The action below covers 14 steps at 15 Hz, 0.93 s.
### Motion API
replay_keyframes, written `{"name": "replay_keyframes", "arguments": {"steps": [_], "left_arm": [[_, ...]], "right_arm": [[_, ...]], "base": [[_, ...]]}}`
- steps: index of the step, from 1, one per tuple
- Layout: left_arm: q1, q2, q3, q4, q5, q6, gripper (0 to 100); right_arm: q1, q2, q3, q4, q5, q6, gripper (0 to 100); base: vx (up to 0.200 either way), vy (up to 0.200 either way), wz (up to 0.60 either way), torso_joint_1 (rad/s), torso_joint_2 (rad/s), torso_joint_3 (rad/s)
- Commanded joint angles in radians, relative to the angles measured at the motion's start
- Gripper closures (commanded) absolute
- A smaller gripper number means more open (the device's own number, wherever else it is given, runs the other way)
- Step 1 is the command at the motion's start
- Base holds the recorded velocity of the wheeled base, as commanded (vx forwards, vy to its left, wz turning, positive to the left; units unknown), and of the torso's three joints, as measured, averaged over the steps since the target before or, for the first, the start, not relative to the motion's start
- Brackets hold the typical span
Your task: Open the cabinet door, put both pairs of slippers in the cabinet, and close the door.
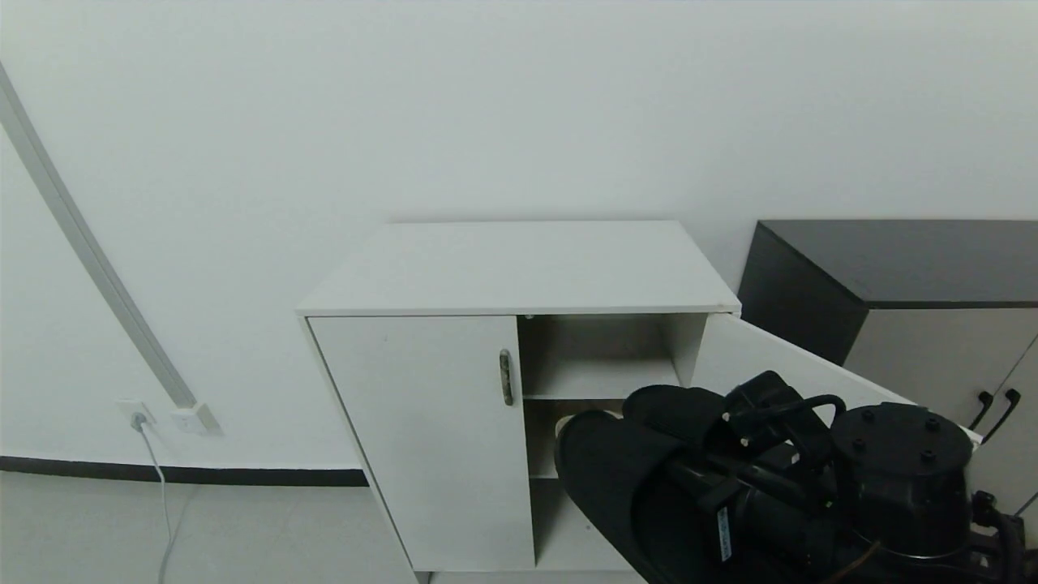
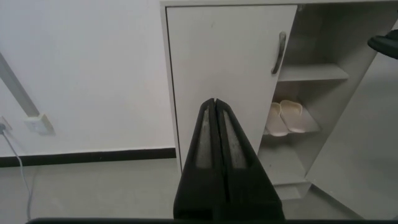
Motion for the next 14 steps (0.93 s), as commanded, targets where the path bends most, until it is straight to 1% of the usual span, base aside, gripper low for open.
{"name": "replay_keyframes", "arguments": {"steps": [1, 7, 14], "left_arm": [[0.0, 0.0, 0.0, 0.0, 0.0, 0.0, 100], [0.0, 0.0, 0.0, 0.0, 0.0, 0.0, 100], [0.0, 0.0, 0.0, 0.0, 0.0, 0.0, 100]], "right_arm": [[0.003, 0.002, 0.003, 0.0, 0.0, 0.0, 100], [0.015, 0.008, 0.017, -0.013, 0.003, 0.001, 100], [0.027, 0.011, 0.022, -0.014, 0.003, 0.001, 100]], "base": [[0.0, 0.0, 0.0, -0.203, 0.53, 0.33], [0.0, 0.0, 0.0, -0.182, 0.51, 0.327], [0.0, 0.0, 0.0, -0.132, 0.48, 0.335]]}}
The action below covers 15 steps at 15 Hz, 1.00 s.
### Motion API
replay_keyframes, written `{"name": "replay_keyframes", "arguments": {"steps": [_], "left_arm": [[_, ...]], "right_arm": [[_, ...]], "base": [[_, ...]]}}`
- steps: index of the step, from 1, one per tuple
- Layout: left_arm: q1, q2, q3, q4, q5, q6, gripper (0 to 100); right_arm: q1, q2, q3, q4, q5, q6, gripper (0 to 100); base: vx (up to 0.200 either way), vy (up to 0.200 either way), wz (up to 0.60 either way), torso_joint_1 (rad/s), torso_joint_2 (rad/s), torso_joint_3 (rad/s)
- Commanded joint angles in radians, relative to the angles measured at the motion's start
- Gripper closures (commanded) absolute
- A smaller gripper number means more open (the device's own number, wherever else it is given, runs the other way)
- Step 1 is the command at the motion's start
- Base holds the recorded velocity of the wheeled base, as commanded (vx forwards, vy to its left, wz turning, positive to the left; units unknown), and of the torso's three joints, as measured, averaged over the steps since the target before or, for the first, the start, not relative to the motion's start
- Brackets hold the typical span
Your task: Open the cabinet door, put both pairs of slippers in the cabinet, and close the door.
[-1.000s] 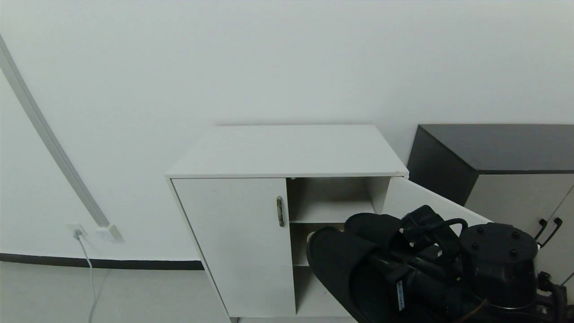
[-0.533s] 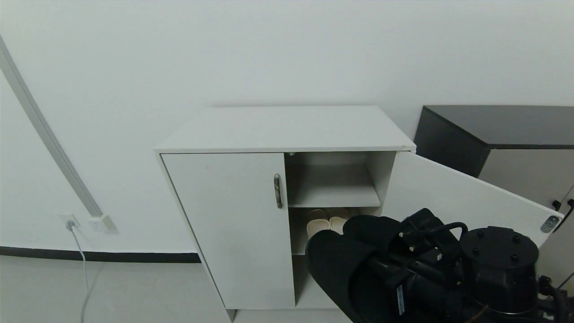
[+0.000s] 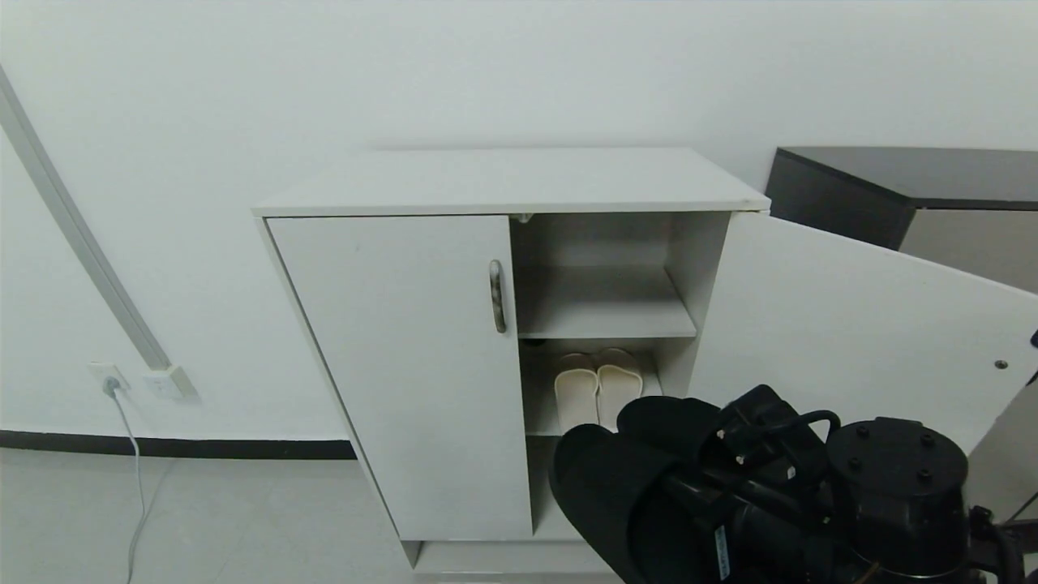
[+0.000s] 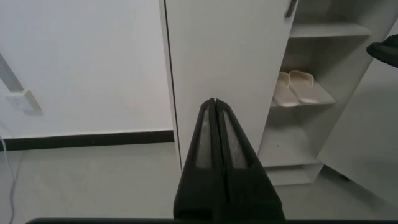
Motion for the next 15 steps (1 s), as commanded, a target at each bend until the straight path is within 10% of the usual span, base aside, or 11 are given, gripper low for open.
{"name": "replay_keyframes", "arguments": {"steps": [1, 15], "left_arm": [[0.0, 0.0, 0.0, 0.0, 0.0, 0.001, 100], [0.0, 0.0, 0.0, 0.0, 0.0, 0.0, 100]], "right_arm": [[0.002, 0.006, 0.0, -0.001, 0.0, 0.0, 100], [0.011, 0.007, 0.009, -0.001, -0.001, -0.002, 100]], "base": [[0.0, 0.0, 0.0, -0.095, 0.45, 0.349], [0.0, 0.0, 0.0, -0.02, 0.19, 0.173]]}}
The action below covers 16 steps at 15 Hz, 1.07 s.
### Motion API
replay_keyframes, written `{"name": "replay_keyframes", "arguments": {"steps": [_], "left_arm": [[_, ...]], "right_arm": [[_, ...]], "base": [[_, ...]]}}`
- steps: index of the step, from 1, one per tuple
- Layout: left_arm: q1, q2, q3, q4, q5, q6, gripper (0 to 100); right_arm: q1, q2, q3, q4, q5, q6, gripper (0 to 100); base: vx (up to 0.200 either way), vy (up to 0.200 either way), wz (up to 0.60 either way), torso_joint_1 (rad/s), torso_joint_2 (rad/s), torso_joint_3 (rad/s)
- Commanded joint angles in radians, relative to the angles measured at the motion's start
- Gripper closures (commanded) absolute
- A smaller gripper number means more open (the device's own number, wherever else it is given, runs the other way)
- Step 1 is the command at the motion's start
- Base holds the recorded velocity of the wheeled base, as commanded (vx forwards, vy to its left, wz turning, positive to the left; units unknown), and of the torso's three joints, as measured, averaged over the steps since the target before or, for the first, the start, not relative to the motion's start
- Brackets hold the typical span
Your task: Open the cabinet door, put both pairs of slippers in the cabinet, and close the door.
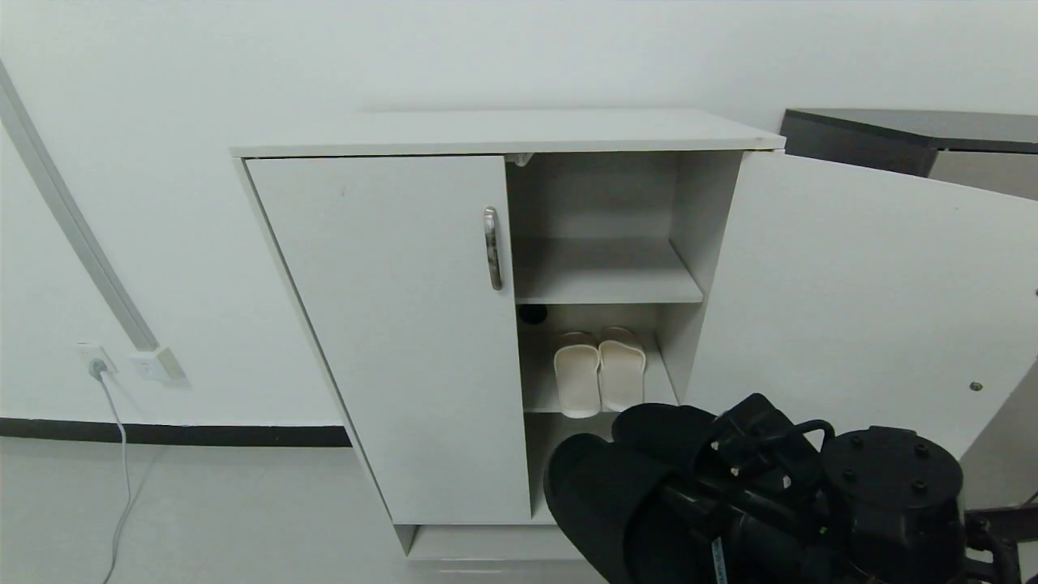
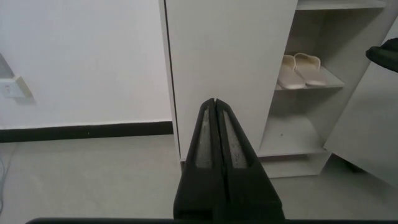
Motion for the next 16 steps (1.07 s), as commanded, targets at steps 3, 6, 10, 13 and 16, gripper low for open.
{"name": "replay_keyframes", "arguments": {"steps": [3, 6, 10, 13, 16], "left_arm": [[0.0, 0.0, 0.0, 0.0, 0.0, 0.0, 100], [0.0, 0.0, 0.0, 0.0, 0.0, 0.0, 100], [0.0, 0.0, 0.0, 0.0, 0.0, 0.0, 100], [0.0, 0.0, 0.0, 0.0, 0.0, 0.0, 100], [0.0, 0.0, 0.0, 0.0, 0.0, 0.0, 100]], "right_arm": [[0.004, 0.015, 0.004, -0.001, -0.002, -0.003, 100], [0.01, 0.036, 0.006, -0.038, -0.001, -0.001, 100], [0.023, 0.168, -0.036, -0.209, -0.028, -0.012, 100], [0.064, 0.338, -0.238, -0.228, -0.306, -0.024, 100], [0.079, 0.42, -0.444, -0.081, -0.456, -0.009, 100]], "base": [[0.0, 0.0, -0.4, 0.002, 0.08, 0.053], [0.0, 0.0, 0.0, 0.0, 0.0, 0.0], [0.0, 0.0, 0.0, 0.0, 0.0, 0.0], [0.0, 0.0, 0.0, 0.0, 0.0, 0.0], [0.0, 0.0, 0.0, 0.0, 0.0, 0.0]]}}
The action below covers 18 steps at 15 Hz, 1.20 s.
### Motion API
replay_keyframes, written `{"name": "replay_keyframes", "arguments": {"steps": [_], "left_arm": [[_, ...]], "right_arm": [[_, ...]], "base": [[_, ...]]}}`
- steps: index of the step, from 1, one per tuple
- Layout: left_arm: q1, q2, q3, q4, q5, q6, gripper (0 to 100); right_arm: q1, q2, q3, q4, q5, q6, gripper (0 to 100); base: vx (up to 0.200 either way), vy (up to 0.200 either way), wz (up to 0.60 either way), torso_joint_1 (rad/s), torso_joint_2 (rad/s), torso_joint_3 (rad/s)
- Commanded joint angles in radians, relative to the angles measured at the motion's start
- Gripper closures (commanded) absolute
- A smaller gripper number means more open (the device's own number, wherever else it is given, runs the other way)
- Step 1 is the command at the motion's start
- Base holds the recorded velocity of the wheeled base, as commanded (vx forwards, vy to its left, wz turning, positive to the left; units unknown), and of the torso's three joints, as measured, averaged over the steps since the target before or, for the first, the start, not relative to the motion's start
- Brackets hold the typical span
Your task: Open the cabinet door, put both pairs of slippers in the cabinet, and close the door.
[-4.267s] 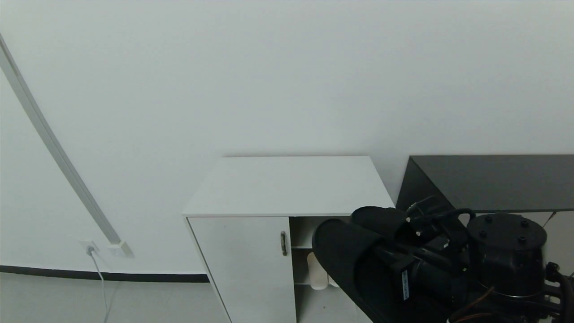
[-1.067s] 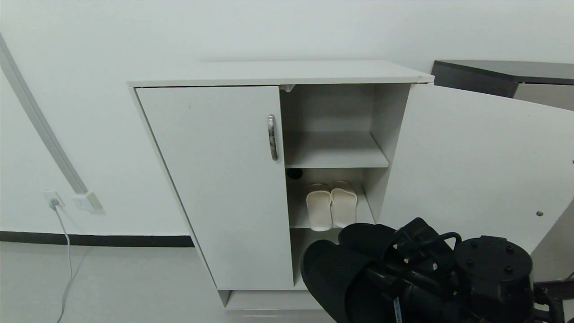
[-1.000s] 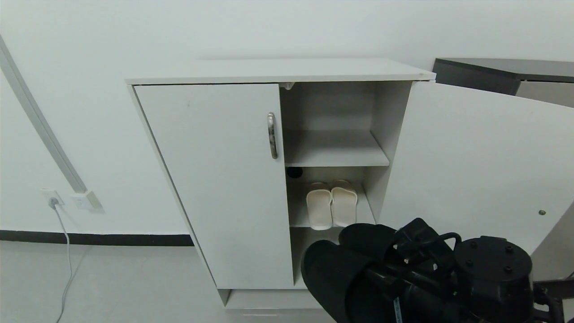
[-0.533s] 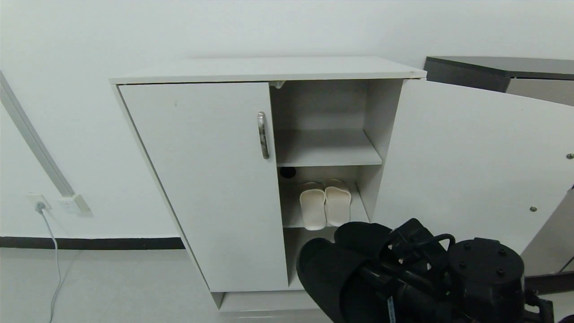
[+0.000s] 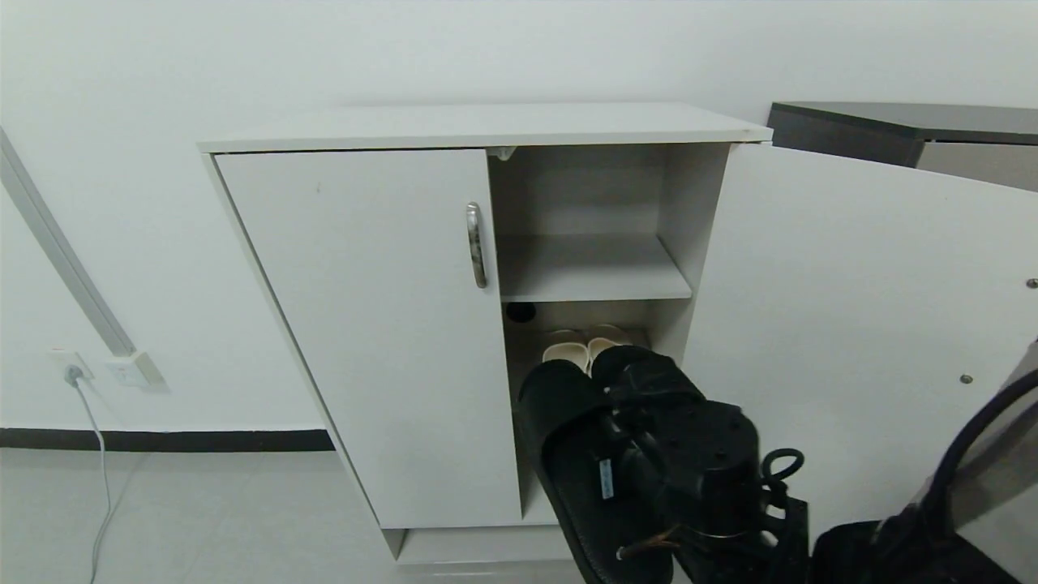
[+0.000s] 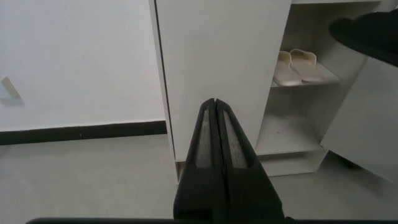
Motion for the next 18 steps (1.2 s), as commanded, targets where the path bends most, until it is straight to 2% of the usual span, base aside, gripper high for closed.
{"name": "replay_keyframes", "arguments": {"steps": [1, 2, 3, 4, 5, 10, 18], "left_arm": [[0.0, 0.0, 0.0, 0.0, 0.0, 0.0, 100], [0.0, 0.0, 0.0, 0.0, 0.0, 0.0, 100], [0.0, 0.0, 0.0, 0.0, 0.0, 0.0, 100], [0.0, 0.0, 0.0, 0.0, 0.0, 0.0, 100], [0.0, 0.0, 0.0, 0.0, 0.0, 0.0, 100], [0.0, 0.0, 0.0, 0.0, 0.0, 0.0, 100], [0.0, 0.0, 0.0, 0.0, 0.0, 0.0, 100]], "right_arm": [[-0.004, 0.089, -0.199, 0.166, -0.083, 0.039, 100], [-0.015, 0.078, -0.278, 0.291, -0.103, 0.077, 100], [-0.015, 0.078, -0.278, 0.291, -0.103, 0.077, 100], [-0.037, 0.064, -0.456, 0.543, -0.15, 0.178, 100], [-0.043, 0.064, -0.518, 0.614, -0.201, 0.2, 100], [-0.053, 0.018, -0.569, 0.623, -0.216, 0.148, 100], [-0.058, 0.009, -0.566, 0.621, -0.212, 0.148, 100]], "base": [[0.0, 0.0, 0.0, 0.0, 0.0, 0.0], [0.0, 0.0, 0.0, 0.0, 0.0, 0.0], [0.0, 0.0, 0.0, 0.0, 0.0, 0.0], [0.0, 0.0, 0.0, 0.0, 0.0, 0.0], [0.0, 0.0, 0.0, 0.0, 0.0, 0.0], [0.0, 0.0, 0.0, 0.0, 0.0, 0.0], [0.0, 0.0, 0.0, 0.0, 0.0, 0.0]]}}
